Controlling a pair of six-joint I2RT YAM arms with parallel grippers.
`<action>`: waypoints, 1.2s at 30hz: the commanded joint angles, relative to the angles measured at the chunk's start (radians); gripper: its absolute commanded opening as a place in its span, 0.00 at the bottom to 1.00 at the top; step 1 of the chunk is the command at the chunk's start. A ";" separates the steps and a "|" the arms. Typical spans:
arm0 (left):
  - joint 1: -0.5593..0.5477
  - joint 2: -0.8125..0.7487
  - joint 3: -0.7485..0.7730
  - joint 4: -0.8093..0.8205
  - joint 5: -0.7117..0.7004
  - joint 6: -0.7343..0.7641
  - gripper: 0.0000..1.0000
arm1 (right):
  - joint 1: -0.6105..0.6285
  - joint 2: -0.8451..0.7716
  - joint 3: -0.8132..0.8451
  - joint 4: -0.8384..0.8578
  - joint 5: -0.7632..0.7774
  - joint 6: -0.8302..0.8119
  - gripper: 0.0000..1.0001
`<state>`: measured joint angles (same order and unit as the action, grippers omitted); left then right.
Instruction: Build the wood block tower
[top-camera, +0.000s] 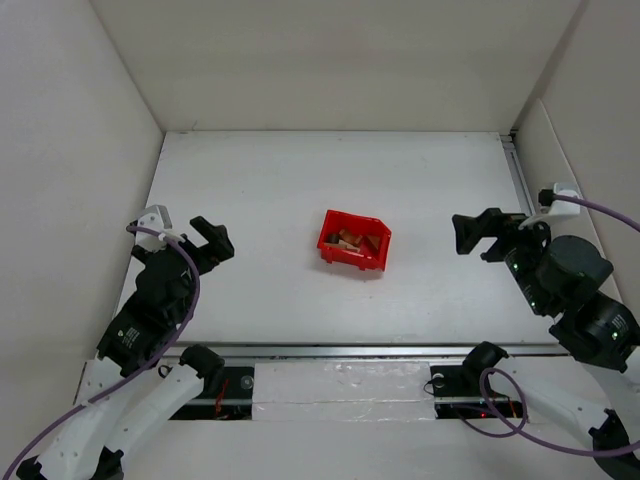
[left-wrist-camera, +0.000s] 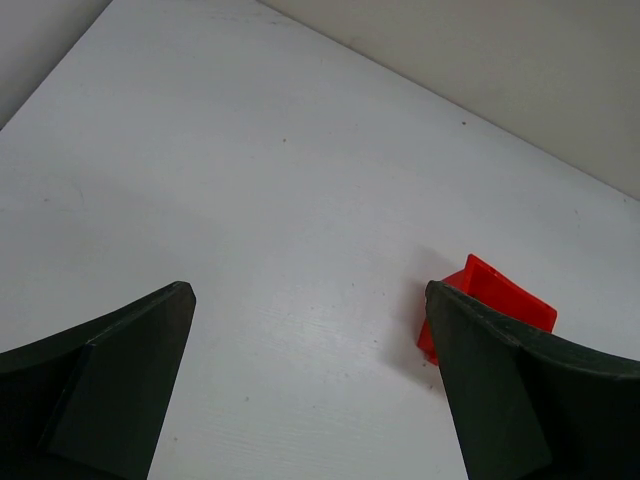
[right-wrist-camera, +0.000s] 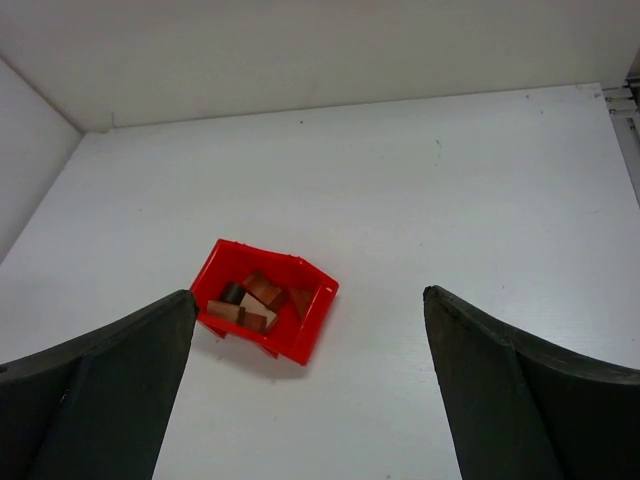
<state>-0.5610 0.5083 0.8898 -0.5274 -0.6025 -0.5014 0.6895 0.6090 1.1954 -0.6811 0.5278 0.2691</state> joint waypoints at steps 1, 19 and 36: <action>0.000 -0.002 -0.011 0.037 0.003 0.006 0.99 | 0.010 0.012 0.006 0.063 -0.051 -0.004 1.00; 0.000 0.002 -0.009 0.026 -0.003 -0.005 0.99 | 0.103 0.780 0.099 0.342 -0.098 0.177 1.00; 0.000 0.007 -0.014 0.041 0.040 0.009 0.99 | 0.194 1.299 0.339 0.313 0.060 0.367 0.82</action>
<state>-0.5610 0.5190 0.8898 -0.5209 -0.5747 -0.5018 0.8776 1.8713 1.4906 -0.3744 0.5072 0.5701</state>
